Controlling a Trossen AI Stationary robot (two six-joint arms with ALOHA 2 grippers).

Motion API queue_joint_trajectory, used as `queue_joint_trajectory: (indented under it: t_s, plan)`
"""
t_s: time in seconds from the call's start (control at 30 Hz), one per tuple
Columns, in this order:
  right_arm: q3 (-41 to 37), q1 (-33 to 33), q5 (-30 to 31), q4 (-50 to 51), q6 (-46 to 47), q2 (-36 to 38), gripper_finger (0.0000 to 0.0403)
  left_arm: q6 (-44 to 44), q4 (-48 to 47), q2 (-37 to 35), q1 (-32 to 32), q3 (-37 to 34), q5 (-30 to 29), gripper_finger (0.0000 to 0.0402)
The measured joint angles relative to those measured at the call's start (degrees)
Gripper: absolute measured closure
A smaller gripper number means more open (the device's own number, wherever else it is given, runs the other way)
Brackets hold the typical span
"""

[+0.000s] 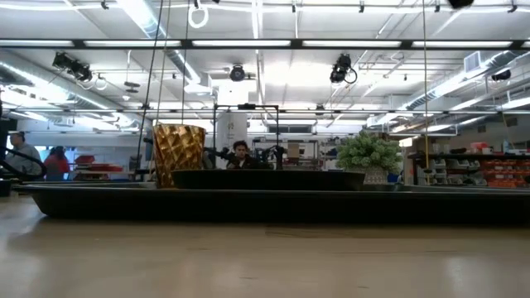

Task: Pick and place plate/cup/fork/spoon on tray
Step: Return to Home Position

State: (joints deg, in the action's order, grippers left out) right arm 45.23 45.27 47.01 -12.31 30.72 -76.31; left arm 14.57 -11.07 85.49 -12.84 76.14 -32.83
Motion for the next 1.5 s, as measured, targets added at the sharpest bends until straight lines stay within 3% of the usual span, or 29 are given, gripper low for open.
queue_joint_trajectory:
  t_s: [0.3,0.77,0.93,1.27,1.4,1.5]
  plan:
    - [0.0,4.2,-7.2,1.2,-10.5,9.8,0.0241,8.6,1.8,0.0,-0.3,0.0,-5.0,0.0167]
    - [0.0,4.5,-3.2,0.6,-22.2,16.0,0.0241,10.4,1.4,0.1,0.0,0.0,-4.4,0.0168]
    - [0.0,4.6,-4.1,4.1,-13.2,16.1,0.0241,11.2,1.7,0.1,0.2,0.0,-4.4,0.0168]
    - [0.0,6.3,-16.0,24.8,1.7,21.9,0.0241,19.6,1.9,0.1,0.3,0.0,-6.6,0.0168]
    - [0.0,7.6,-24.6,33.0,5.3,25.8,0.0241,20.4,1.9,0.1,0.3,0.0,-6.9,0.0168]
    - [0.0,8.2,-27.2,36.0,6.7,28.1,0.0241,22.5,1.9,0.1,0.3,0.0,-7.0,0.0168]
